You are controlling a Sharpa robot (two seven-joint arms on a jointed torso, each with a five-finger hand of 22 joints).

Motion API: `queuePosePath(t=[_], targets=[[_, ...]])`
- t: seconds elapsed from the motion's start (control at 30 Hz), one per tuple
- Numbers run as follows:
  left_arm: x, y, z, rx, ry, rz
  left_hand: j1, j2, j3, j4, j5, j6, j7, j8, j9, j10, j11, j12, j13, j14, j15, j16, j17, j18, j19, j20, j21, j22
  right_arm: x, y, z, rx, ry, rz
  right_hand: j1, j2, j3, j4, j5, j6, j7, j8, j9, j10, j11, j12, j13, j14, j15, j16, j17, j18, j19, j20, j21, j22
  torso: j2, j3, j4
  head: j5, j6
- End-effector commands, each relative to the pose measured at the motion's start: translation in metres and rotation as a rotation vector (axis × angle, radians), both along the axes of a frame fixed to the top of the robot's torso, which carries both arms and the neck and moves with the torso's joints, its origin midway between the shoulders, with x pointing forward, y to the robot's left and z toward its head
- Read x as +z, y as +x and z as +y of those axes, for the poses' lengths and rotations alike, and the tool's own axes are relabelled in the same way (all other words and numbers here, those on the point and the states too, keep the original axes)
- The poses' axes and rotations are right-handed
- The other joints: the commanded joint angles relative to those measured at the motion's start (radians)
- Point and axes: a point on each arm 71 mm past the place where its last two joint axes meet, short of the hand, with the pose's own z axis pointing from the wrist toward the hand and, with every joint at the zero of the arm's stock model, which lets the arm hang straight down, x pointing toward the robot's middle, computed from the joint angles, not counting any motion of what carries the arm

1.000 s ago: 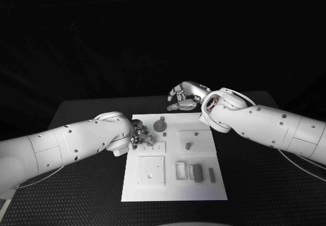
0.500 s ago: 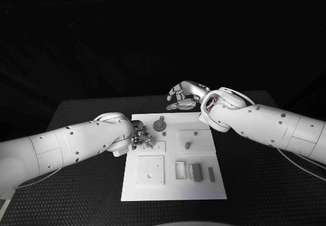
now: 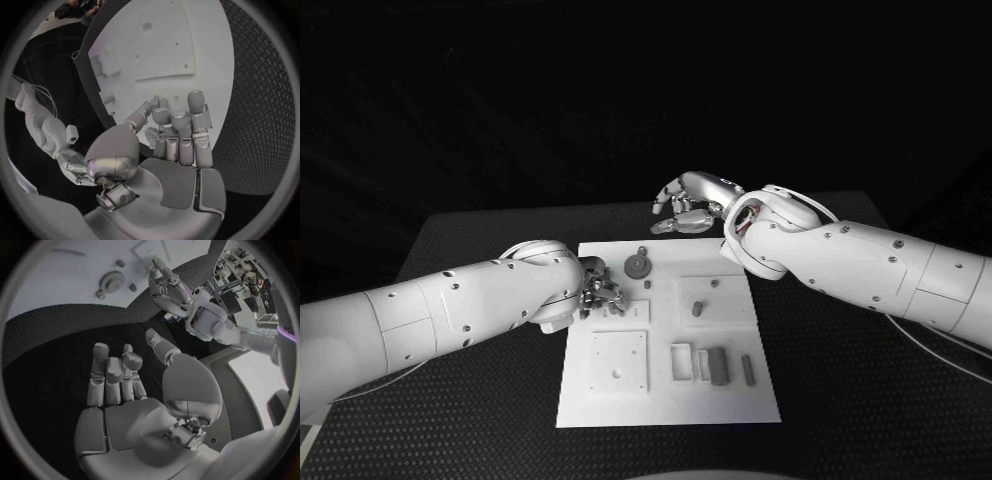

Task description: Assemble the parts on the task board

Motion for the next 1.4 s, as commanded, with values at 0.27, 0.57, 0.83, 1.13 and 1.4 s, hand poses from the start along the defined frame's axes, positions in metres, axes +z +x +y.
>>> queuePosePath(t=[0.27,0.57,0.83,1.13,1.4], targets=[[-0.0008,-0.0011,-0.0045,-0.018,0.007,0.001,-0.011,-0.006,-0.003,0.011,0.003,0.093,-0.014,0.004,0.101,0.004,-0.005,0.003,-0.003,0.002,-0.002,0.007,-0.007,0.002,0.005,-0.002,-0.004,0.002,-0.0004,-0.0001,0.0014,0.007,-0.004,0.007,0.000,0.002,0.004,0.005,0.002,-0.001,0.001,-0.005,0.000,-0.007,0.002,-0.006,-0.002,0.000,0.004,-0.005,-0.001,0.014,-0.005,0.002,-0.005,0.003,0.000,0.0004,-0.0003,-0.006,0.002],[-0.0007,-0.0009,-0.0049,-0.017,0.005,-0.002,-0.021,-0.022,-0.004,0.024,0.003,0.092,-0.014,0.003,0.103,0.004,-0.005,0.002,-0.005,0.001,-0.003,0.011,-0.014,0.002,0.006,-0.003,-0.006,0.004,-0.0005,0.0000,0.0017,0.007,-0.004,0.008,0.000,0.003,0.004,0.006,0.002,-0.001,0.001,-0.005,0.000,-0.007,0.002,-0.006,-0.002,0.000,0.004,-0.005,-0.001,0.014,-0.005,0.002,-0.005,0.003,0.000,-0.0002,0.0001,-0.009,0.003],[-0.0007,-0.0010,-0.0055,-0.018,0.005,-0.002,-0.026,-0.044,-0.004,0.032,0.003,0.090,-0.013,0.000,0.104,0.003,-0.004,0.002,-0.006,0.000,-0.004,0.013,-0.021,0.002,0.006,-0.004,-0.008,0.005,-0.0005,0.0001,0.0011,0.006,-0.004,0.008,-0.001,0.002,0.003,0.006,0.002,-0.001,0.001,-0.006,0.000,-0.007,0.002,-0.006,-0.002,0.000,0.004,-0.005,-0.001,0.014,-0.005,0.002,-0.005,0.004,0.000,-0.0006,0.0005,-0.011,0.002],[-0.0008,-0.0007,-0.0045,-0.016,0.006,-0.001,-0.031,-0.083,-0.005,0.041,0.003,0.085,-0.012,-0.004,0.105,0.002,-0.003,0.001,-0.008,-0.002,-0.005,0.017,-0.030,0.002,0.007,-0.005,-0.012,0.007,-0.0005,0.0002,0.0006,0.005,-0.004,0.008,-0.001,0.002,0.003,0.006,0.002,-0.001,0.001,-0.006,0.000,-0.007,0.002,-0.006,-0.002,0.000,0.004,-0.005,-0.002,0.014,-0.006,0.002,-0.006,0.004,0.000,-0.0008,0.0014,-0.014,0.003],[-0.0009,-0.0006,-0.0039,-0.014,0.006,-0.002,-0.041,-0.090,-0.039,0.022,0.004,0.081,-0.011,-0.008,0.106,0.001,-0.002,0.001,-0.009,-0.005,-0.005,0.022,-0.039,0.001,0.005,-0.006,-0.015,0.010,-0.0006,0.0002,0.0001,0.004,-0.003,0.009,-0.002,0.002,0.003,0.007,0.002,-0.001,0.001,-0.006,0.000,-0.007,0.002,-0.006,-0.002,0.000,0.004,-0.005,-0.002,0.014,-0.006,0.002,-0.006,0.004,0.000,-0.0009,0.0010,-0.014,0.005]])
